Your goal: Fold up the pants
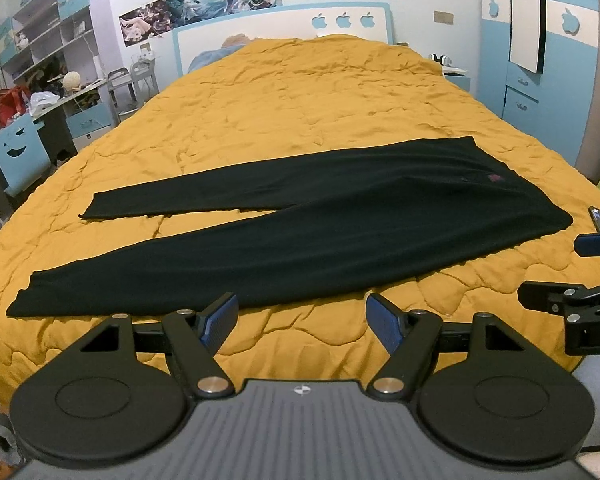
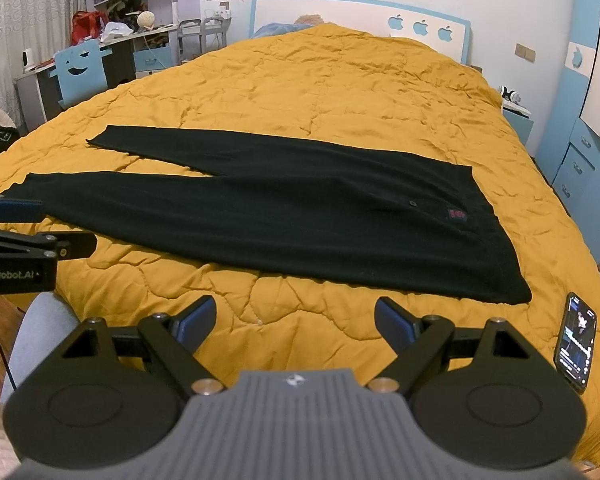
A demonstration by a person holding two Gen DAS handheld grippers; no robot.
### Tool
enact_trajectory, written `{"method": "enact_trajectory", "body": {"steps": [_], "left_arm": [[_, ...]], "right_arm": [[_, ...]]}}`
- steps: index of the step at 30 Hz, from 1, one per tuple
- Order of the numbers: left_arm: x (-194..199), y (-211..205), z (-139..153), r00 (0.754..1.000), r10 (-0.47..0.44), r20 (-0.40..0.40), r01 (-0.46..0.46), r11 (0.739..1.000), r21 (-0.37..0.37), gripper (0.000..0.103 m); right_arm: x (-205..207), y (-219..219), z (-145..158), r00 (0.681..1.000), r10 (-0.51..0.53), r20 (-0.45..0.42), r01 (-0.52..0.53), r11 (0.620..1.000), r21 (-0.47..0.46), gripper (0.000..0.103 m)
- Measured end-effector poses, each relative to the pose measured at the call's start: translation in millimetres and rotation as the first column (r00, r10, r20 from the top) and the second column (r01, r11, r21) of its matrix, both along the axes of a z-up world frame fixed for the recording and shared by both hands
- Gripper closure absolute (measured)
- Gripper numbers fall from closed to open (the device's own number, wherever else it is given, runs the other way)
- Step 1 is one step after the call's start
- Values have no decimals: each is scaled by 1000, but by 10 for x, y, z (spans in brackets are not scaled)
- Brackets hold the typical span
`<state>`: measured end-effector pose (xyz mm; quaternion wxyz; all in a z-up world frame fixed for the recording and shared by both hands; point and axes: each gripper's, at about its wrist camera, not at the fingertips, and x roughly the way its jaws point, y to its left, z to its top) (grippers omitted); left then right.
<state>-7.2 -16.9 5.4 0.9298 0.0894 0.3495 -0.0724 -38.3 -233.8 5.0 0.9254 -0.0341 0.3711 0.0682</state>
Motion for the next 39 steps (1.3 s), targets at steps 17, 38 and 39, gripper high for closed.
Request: {"method": "enact_trajectory", "body": {"steps": [17,38,39], "left_arm": [[-6,-20,0,1000,-2,1,2,1000,-2,17],[293,524,-98,997,11,-73,-16,998,-61,37],[326,613,-103,998,-7,-56,5,999,-44,38]], "right_arm": [[-26,10,8,1000,0,0,0,1000,1,20],[159,-214,-24,992,117,37,-118,993,31,20],[198,-254,-35,991,128,45,-129,992,7,20]]}}
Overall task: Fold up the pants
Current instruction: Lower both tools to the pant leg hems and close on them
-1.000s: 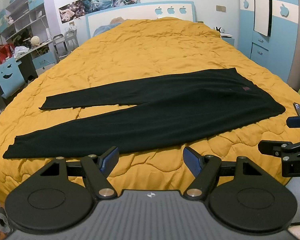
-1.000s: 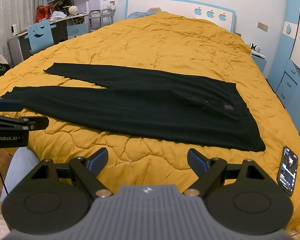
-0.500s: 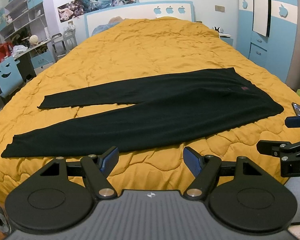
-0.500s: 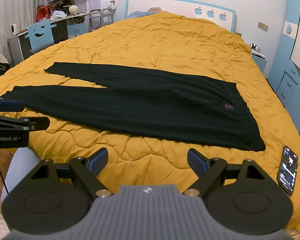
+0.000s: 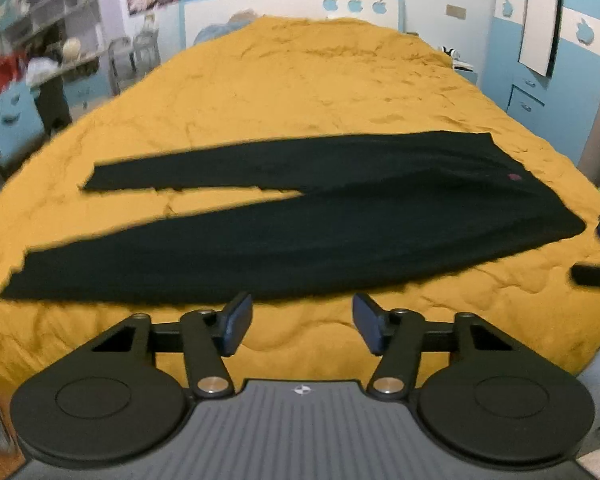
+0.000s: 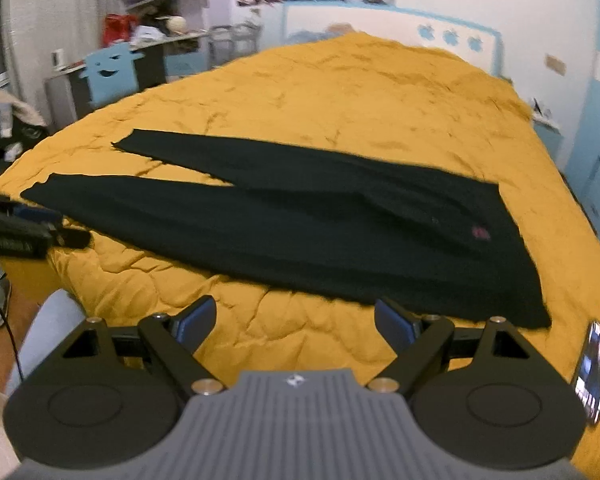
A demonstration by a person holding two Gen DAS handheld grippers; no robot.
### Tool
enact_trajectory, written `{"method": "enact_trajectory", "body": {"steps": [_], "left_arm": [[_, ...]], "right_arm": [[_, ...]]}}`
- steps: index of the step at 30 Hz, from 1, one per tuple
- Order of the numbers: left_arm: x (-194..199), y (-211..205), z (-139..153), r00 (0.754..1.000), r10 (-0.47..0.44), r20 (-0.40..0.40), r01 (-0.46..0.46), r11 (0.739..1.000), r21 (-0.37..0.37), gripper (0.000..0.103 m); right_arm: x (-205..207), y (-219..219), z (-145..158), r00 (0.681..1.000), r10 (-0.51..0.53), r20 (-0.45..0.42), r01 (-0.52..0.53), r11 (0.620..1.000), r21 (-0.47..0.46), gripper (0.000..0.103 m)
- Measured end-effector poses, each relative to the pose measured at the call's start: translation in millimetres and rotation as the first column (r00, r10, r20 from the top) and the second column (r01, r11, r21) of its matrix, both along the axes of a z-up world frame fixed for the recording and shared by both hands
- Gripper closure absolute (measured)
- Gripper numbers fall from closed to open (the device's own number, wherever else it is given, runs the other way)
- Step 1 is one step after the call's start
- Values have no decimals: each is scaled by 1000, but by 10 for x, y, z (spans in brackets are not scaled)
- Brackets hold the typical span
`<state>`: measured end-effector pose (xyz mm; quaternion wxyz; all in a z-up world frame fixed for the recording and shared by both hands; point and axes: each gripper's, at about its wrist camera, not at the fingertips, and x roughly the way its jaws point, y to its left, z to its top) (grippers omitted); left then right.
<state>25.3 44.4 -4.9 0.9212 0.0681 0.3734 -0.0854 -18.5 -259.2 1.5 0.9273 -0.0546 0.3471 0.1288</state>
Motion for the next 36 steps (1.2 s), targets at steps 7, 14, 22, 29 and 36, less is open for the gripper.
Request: {"method": "enact_trajectory", "body": {"steps": [7,14,22,29,36], "left_arm": [[197,531,-188,986,-151,67,127,954,273,42],[565,1005,-764,996,-89,1,71,800,596,50],[830,1163,-1350,994,-106,-28,81,537,840,56],[1049,1410,-1682,999,-25,-48,54,397,916,100],[1026,1402,-1561,1000,16,-7,-1,416,909,102]], "right_arm": [[432,-349,-259,999,31,-45,-39,979,-199,29],[811,-777,-587,993,-5,-115,-35,938,-345,39],[1103,-930,-732,983,-55,-177,-5,945,-326,38],[1193,-968,-860,974,-76,-212,-2,939,-344,38],[1143,-1236,-851,979,-8,-204,-70,926,-370,38]]}}
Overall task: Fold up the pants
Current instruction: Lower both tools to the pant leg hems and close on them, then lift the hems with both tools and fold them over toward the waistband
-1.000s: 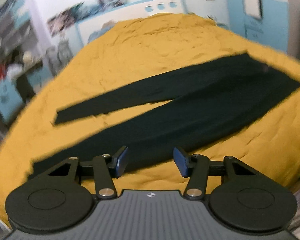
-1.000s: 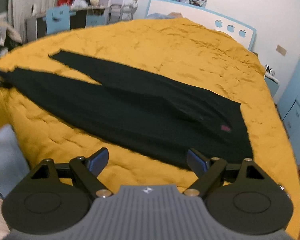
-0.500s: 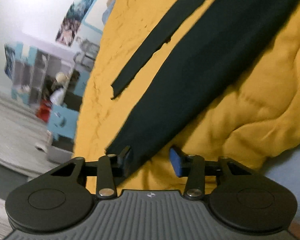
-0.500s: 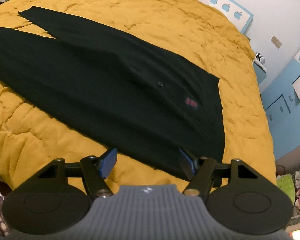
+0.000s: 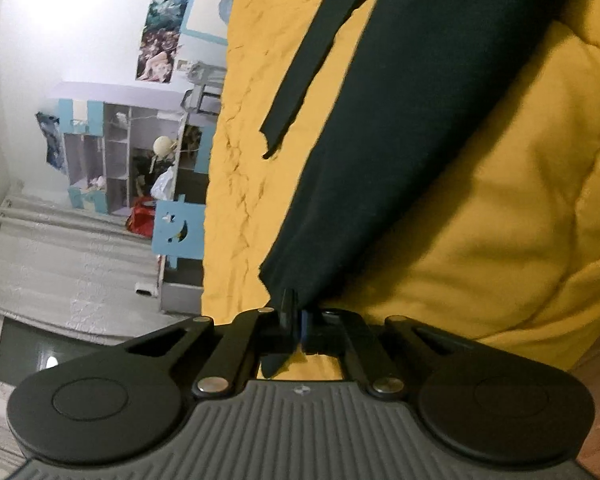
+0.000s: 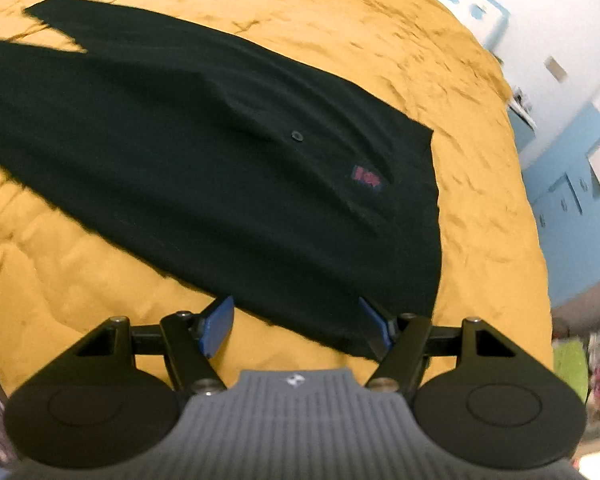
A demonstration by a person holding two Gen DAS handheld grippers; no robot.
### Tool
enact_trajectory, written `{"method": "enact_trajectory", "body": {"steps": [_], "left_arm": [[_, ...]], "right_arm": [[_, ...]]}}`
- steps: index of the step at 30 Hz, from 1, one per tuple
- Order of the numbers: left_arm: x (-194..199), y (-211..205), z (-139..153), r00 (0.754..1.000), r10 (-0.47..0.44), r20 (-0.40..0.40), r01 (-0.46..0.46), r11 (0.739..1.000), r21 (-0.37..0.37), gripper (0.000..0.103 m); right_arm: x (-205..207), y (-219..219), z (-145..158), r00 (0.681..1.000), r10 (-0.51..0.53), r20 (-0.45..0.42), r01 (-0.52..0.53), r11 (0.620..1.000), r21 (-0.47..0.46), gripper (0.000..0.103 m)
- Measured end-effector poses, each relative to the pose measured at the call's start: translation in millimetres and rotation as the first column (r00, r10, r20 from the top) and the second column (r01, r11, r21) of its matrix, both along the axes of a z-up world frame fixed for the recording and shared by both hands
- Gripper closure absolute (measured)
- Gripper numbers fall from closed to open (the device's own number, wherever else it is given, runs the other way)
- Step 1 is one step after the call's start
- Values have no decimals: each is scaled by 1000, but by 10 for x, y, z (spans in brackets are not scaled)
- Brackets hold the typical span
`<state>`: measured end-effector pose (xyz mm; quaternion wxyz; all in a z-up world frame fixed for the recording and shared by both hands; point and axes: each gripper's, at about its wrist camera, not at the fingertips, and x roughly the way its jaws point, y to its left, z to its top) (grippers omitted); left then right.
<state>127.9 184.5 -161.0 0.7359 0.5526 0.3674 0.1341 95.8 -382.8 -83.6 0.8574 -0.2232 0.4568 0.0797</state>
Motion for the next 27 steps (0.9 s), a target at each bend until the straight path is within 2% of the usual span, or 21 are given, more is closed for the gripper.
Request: {"method": "enact_trajectory", "body": {"steps": [4,6,8,13,16,17,18,19,22,25,27], "left_arm": [[68,12,186,994,97,48,-90,988,-126,102],[112,17,292,987,146,61,-133,973,-187,102],[152,-1,382,982,173,74,-154,965,-214,102],[226,-22,581,969,232,85,-202,942,-269,102],[247,-17,669,960,266,91,-229,927,-298,102],[254,-17,701,956,279,95,-238,921,-309,102],[266,-18,736,951,293,100,-248,914,-322,102],[275,-15,772,947,304,106,-254,908,-335,102],[336,-20,899,933,340,114,-276,884,-377,102],[434,-1,1083,921,367,130,-282,860,-425,102],[521,-7,1198,916,371,156,-276,862,-426,102]], "right_arm": [[-99,-78,12,992,122,-10,-122,991,-47,39],[-134,-96,-28,984,175,-29,-176,981,-79,47],[-156,-107,-97,976,214,-46,-218,968,-126,53],[-159,-118,-244,959,282,-36,-284,937,-206,54],[-203,-87,-335,935,354,-29,-348,896,-276,64],[-220,-73,-357,927,375,-23,-364,882,-300,74],[-228,-66,-376,922,386,-20,-372,873,-317,92],[-236,-63,-386,920,392,-16,-376,868,-324,101],[-252,-91,-300,918,395,26,-367,874,-318,103],[-196,-152,-68,926,368,82,-333,900,-282,103],[-79,-198,138,933,341,118,-304,919,-250,103]]}}
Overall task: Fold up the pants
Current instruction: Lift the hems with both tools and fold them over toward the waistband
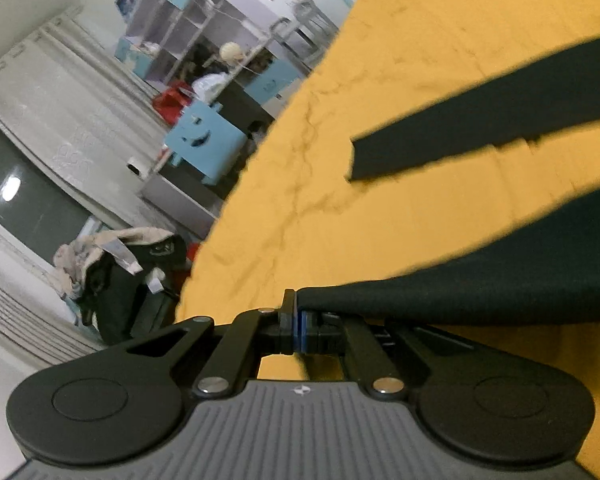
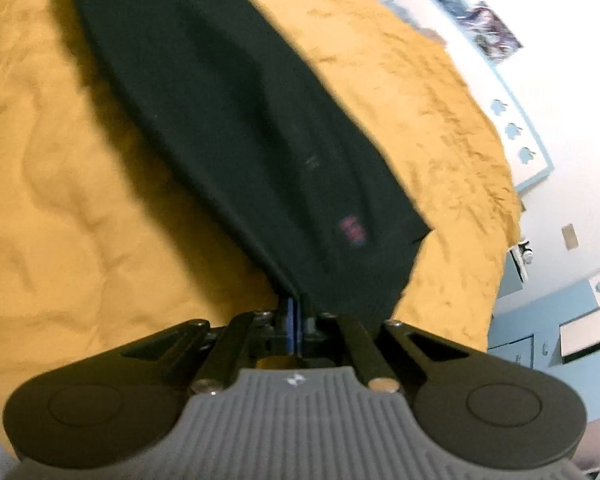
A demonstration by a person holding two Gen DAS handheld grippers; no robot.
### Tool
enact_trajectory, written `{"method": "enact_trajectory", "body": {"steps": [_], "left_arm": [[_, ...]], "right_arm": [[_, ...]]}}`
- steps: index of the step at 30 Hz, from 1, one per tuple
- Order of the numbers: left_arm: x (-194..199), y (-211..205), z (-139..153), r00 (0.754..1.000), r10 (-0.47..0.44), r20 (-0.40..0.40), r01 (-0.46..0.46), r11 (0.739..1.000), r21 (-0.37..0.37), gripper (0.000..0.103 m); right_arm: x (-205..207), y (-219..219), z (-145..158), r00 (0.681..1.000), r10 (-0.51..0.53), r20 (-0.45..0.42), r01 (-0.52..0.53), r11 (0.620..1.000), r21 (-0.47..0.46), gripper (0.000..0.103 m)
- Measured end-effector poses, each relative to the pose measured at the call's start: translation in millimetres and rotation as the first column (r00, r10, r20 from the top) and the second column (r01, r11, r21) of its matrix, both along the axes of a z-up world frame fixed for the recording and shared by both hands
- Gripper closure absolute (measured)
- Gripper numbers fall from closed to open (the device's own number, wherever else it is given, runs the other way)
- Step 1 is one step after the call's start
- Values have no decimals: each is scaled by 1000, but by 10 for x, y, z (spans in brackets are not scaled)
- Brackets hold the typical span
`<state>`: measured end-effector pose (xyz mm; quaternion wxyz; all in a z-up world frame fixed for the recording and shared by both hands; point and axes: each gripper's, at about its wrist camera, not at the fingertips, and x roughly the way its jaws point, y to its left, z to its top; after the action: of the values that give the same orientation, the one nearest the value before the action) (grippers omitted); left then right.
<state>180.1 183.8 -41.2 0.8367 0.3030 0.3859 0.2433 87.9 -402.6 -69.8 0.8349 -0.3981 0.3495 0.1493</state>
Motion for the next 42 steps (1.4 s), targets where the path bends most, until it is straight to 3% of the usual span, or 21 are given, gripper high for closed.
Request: {"method": "enact_trajectory", "body": {"steps": [4,10,15,23,30,38,42], "left_arm": [[298,-2,222,999,18,43,-17,1000,-26,102],[975,84,391,998,49,37,-44,993,-108,102],[1614,118,285,997,72,-23,-75,987,-145,102],[2360,19,-195,985,85,-151,-95,993,-63,102],[2719,-139,-585,974,76,-214,-73,997,20,102],[2823,-131,-837,963,109,-246,-106,994,26,102],[2844,-204,-900,965,87,-249,-80,996,40,102]], "right_arm": [[381,-79,337,998,-48,41,45,995,86,103],[1228,-158,538,992,-116,45,107,979,173,103],[2108,-198,386,984,-176,5,172,963,207,103],[3127,-221,-102,966,-247,-78,258,935,243,103],[3516,-279,-508,948,-267,-172,304,920,246,103],[3659,-422,-693,927,-321,-192,367,878,308,103],[3655,-542,-693,917,-345,-199,396,839,373,90]]}}
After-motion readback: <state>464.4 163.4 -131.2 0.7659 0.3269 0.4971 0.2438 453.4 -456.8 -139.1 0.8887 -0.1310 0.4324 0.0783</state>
